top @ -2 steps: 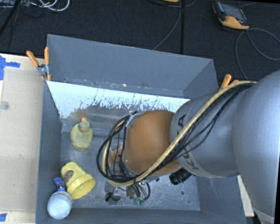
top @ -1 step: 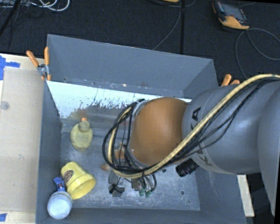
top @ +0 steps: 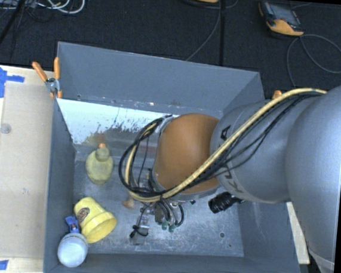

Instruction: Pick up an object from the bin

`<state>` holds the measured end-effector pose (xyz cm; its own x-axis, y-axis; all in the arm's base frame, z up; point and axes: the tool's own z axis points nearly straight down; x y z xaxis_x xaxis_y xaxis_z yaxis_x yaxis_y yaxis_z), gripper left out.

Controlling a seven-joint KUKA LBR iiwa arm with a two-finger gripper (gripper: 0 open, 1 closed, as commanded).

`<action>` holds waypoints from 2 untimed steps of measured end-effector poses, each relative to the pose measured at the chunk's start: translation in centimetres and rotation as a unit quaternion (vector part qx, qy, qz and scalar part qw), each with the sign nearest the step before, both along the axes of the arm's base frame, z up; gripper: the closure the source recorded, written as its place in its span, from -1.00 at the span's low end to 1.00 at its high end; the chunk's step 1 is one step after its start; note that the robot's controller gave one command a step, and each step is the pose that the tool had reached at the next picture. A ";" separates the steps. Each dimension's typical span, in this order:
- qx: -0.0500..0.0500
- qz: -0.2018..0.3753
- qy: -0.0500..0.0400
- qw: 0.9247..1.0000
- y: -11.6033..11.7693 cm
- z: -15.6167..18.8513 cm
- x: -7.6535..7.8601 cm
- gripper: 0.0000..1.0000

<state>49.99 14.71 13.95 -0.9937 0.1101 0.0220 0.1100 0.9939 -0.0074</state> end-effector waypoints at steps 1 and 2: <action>0.000 -0.001 0.000 1.000 0.0 0.0 0.0 -1.00; 0.000 -0.001 0.000 1.000 0.0 0.0 0.0 -1.00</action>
Offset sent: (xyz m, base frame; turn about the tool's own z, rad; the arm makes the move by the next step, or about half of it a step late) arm 0.0000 0.0000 0.0000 0.0000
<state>50.01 14.68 13.96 -0.9935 0.1118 0.0220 0.1117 0.9937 -0.0072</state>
